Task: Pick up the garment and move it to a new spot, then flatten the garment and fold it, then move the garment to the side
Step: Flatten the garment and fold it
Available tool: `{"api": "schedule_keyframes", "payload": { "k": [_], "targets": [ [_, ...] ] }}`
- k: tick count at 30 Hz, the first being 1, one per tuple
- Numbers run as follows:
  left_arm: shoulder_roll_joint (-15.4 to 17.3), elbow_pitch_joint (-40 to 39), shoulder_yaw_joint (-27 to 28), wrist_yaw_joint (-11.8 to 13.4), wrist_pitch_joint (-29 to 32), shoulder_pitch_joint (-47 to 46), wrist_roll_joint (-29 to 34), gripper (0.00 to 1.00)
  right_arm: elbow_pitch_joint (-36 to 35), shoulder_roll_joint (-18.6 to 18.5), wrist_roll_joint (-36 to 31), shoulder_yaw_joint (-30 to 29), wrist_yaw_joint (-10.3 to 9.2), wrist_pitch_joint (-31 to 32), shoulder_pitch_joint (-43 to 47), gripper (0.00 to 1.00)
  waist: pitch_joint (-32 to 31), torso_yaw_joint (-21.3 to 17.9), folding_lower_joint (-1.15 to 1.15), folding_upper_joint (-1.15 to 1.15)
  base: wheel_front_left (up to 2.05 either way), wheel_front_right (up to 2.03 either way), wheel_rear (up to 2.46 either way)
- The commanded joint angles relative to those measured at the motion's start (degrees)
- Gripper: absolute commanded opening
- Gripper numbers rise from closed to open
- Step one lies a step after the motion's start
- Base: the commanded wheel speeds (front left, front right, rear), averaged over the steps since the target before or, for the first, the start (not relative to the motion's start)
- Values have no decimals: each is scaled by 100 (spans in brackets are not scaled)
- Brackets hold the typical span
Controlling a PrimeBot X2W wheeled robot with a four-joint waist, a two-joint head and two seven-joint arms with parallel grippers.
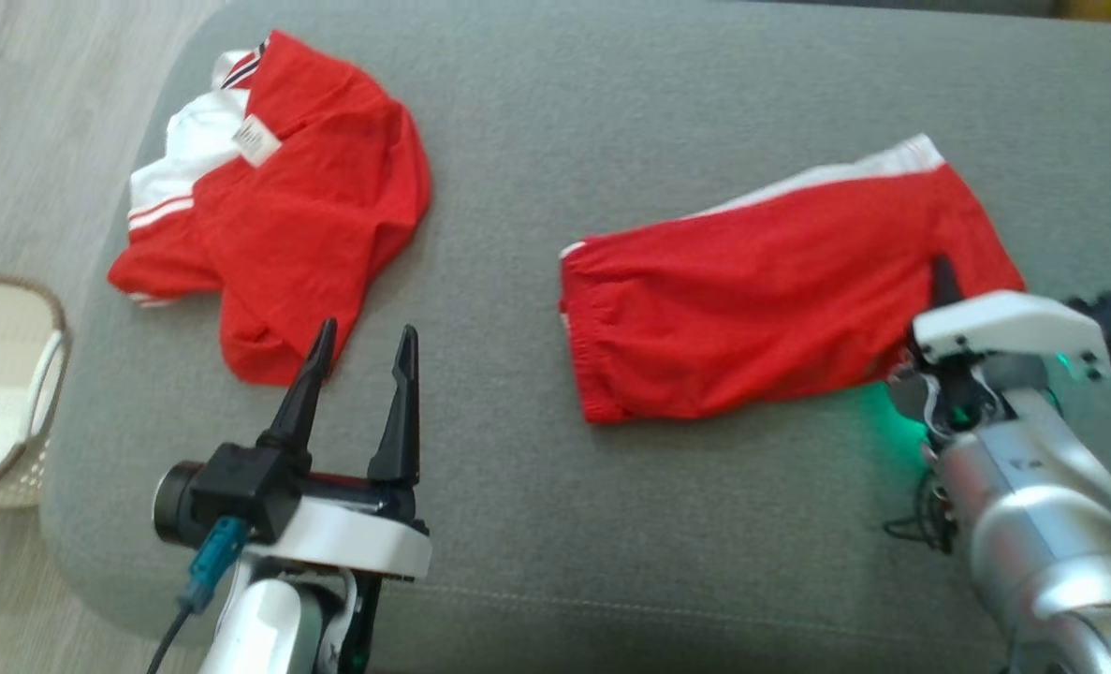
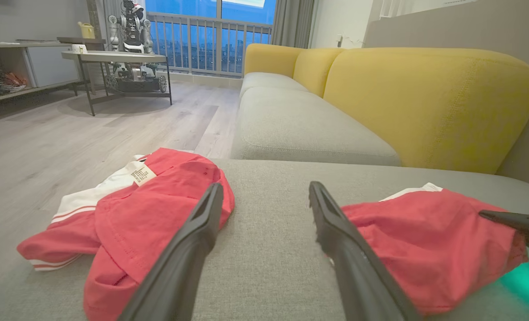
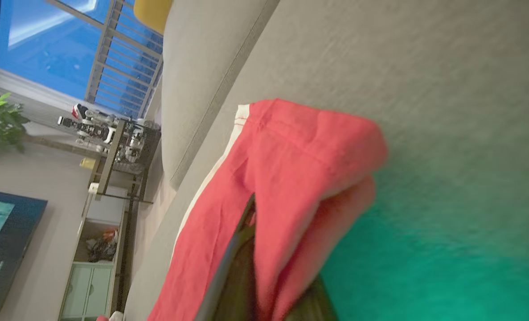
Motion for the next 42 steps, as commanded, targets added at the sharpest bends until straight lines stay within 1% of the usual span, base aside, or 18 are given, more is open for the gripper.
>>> {"api": "schedule_keyframes", "payload": {
  "k": [1, 4, 5, 8, 10, 13, 17, 20, 21, 22, 26, 30, 34, 35, 39, 42],
  "targets": [
    [7, -179, 204, 26, -31, -58, -5, 100, -109, -161, -114, -116, 0, -72, 114, 0, -129, -153, 0, 0, 0, 0, 0],
    [7, -189, 226, 39, -31, -15, 4, 100, -280, -463, -418, -656, 0, -76, 308, 0, -199, -268, 0, 0, 0, 0, 0],
    [7, -189, 226, 39, -31, -15, 4, 100, -280, -463, -418, -656, 0, -76, 308, 0, -199, -268, 0, 0, 0, 0, 0],
    [7, -186, 230, 47, -32, 16, 7, 100, -342, -648, -903, -1412, 0, -77, 637, 0, -264, -339, 0, 0, 0, 0, 0],
    [7, -187, 233, 49, -32, 40, -51, 100, -344, -503, -1283, -1780, 0, -77, 809, 0, -302, -383, 0, 0, 0, 0, 0],
    [7, -180, 247, 45, -32, 62, -145, 100, -524, -276, -1909, -2174, 0, -78, 968, 0, -325, -434, 0, 0, 0, 0, 0],
    [7, -162, 210, 39, -32, 49, -128, 100, -1100, -19, -2767, -2636, 0, -78, 1096, 0, -351, -444, 0, 0, 0, 0, 0],
    [7, -154, 210, 38, -32, 45, -118, 100, -1549, 123, -3210, -2713, 0, -78, 1110, 0, -393, -422, 0, 0, 0, 0, 0],
    [7, -149, 216, 37, -32, 49, -112, 100, -1668, 138, -3270, -2644, 0, -78, 1108, 0, -412, -407, 0, 0, 0, 0, 0],
    [7, -139, 217, 30, -32, 53, -108, 100, -1687, 142, -3193, -2454, 0, -78, 1074, 0, -429, -384, 0, 0, 0, 0, 0],
    [7, -106, 240, 25, -32, 81, -84, 100, -2023, 146, -2671, -1472, 0, -78, 1173, 0, -505, -332, 0, 0, 0, 0, 0],
    [7, -93, 263, 30, -32, 121, -69, 100, -2729, 147, -2320, -484, 0, -78, 1602, 0, -570, -309, 0, 0, 0, 0, 0],
    [7, -88, 265, 29, -32, 151, -54, 100, -3351, 148, -2262, 234, 0, -78, 2045, 0, -605, -292, 0, 0, 0, 0, 0],
    [7, -86, 265, 26, -32, 154, -46, 100, -3527, 148, -2283, 521, 0, -78, 2199, 0, -611, -281, 0, 0, 0, 0, 0],
    [7, -90, 278, 20, -32, 154, -31, 100, -3718, 148, -2471, 1017, 0, -78, 2351, 0, -602, -263, 0, 0, 0, 0, 0],
    [7, -89, 271, 11, -32, 154, -27, 100, -3813, 148, -2613, 1068, 0, -78, 2351, 0, -590, -235, 0, 0, 0, 0, 0]
  ]
}}
